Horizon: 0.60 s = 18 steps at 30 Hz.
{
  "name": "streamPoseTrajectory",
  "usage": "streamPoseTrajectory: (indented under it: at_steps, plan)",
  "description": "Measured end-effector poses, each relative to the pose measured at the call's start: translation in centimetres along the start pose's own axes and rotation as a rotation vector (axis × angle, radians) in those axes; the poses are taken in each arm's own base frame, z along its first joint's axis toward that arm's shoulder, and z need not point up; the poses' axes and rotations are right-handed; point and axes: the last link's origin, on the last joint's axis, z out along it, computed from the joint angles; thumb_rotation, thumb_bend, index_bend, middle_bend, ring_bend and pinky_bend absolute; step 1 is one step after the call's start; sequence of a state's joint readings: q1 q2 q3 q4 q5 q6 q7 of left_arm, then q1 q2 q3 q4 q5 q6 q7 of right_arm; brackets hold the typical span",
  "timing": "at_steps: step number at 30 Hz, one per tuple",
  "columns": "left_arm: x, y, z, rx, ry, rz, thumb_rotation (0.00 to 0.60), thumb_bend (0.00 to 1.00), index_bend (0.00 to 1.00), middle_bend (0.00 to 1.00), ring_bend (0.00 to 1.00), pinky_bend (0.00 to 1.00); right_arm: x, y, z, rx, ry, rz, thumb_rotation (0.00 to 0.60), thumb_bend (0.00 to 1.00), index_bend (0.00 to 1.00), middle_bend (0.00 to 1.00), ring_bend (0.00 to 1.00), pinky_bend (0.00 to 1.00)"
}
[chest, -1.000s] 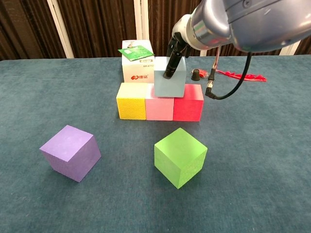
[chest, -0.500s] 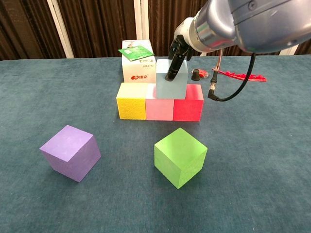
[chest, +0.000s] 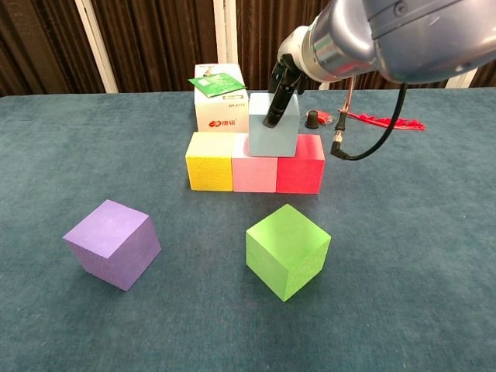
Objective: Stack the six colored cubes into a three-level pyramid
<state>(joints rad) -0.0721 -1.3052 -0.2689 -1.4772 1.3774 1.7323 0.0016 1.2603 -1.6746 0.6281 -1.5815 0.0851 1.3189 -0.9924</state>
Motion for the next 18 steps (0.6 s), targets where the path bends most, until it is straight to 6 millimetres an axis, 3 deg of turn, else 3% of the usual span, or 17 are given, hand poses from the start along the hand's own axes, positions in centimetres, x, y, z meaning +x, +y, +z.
streamPoseTrajectory:
  at_steps: [18]
  plan:
    - [0.03, 0.02, -0.03, 0.001, 0.003, 0.003, 0.6, 0.41, 0.21, 0.07, 0.0, 0.0, -0.05, 0.11, -0.11, 0.009, -0.012, -0.007, 0.6, 0.34, 0.29, 0.23, 0.08, 0.0]
